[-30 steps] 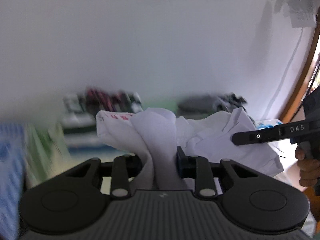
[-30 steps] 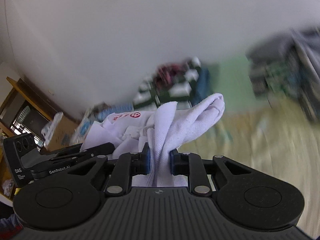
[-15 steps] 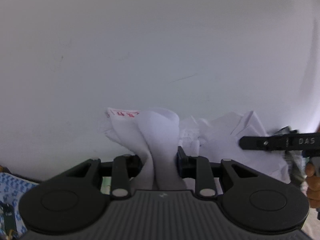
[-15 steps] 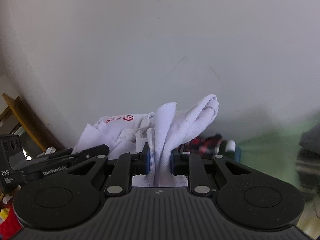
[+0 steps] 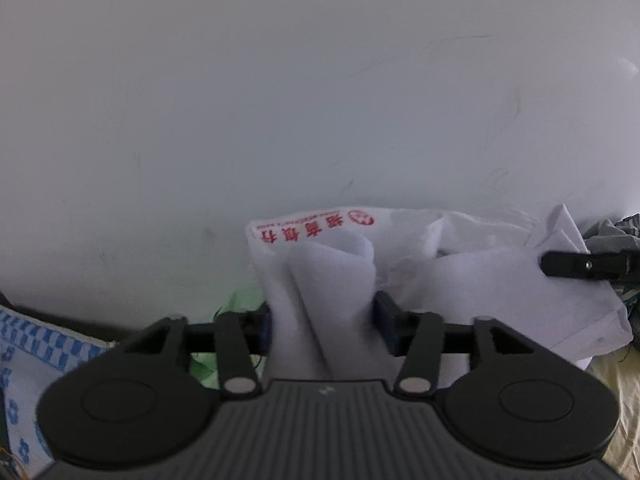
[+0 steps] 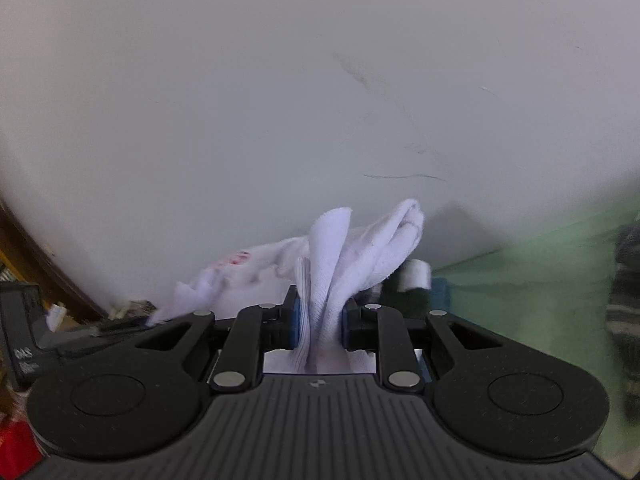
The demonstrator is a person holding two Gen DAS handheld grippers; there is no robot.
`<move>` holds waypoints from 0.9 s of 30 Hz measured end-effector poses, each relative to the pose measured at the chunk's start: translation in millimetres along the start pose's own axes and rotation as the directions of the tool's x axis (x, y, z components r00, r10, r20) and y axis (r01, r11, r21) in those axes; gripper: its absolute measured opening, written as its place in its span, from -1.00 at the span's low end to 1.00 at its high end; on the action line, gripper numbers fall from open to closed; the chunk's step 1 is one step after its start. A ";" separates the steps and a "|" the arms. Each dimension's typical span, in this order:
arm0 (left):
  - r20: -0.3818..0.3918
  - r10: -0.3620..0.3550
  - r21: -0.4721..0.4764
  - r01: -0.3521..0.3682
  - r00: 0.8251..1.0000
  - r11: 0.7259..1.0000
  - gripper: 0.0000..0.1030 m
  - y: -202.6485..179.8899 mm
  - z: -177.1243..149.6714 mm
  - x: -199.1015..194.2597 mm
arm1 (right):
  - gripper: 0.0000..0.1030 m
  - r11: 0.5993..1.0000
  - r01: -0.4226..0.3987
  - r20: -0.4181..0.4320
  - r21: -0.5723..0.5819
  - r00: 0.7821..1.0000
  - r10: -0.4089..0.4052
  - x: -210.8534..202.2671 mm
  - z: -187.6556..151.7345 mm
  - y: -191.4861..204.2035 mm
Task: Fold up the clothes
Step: 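Lift the folded white shirt with both grippers and carry it to the clothes stack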
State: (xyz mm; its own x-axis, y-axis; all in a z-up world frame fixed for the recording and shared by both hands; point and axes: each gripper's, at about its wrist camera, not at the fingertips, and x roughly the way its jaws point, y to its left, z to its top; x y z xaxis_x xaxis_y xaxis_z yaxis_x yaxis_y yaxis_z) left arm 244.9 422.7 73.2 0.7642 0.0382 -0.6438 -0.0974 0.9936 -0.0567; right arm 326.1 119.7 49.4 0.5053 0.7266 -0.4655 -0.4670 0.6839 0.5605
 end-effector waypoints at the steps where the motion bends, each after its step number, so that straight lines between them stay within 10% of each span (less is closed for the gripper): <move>1: -0.002 -0.006 0.000 0.006 1.000 1.000 0.34 3.5 -3.4 1.6 | -0.60 1.000 0.015 -0.012 -0.001 1.000 -0.015 7.1 -0.2 -1.2; 9: 0.071 -0.007 0.006 0.007 0.997 1.000 0.80 42.1 -17.9 -29.0 | -0.26 0.995 0.065 -0.032 -0.080 0.997 -0.068 6.2 -9.0 -4.5; 15: 0.204 0.022 -0.042 -0.013 0.979 0.999 0.50 48.1 -5.1 -75.3 | -0.21 0.974 0.152 0.189 -0.166 0.975 -0.120 -35.4 8.9 9.7; 27: 0.045 0.240 -0.052 -0.238 0.970 0.970 0.53 12.0 -25.1 29.1 | -0.45 0.961 0.201 0.143 -0.191 0.974 -0.176 37.2 -14.7 24.9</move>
State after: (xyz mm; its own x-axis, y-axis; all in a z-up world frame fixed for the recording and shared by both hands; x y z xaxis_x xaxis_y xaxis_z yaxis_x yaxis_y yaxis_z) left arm 250.0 433.1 34.7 0.7467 0.2802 -0.6033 -0.3091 0.9492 0.0583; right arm 322.7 164.7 35.9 0.6779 0.5782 -0.4541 -0.4856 0.8159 0.3140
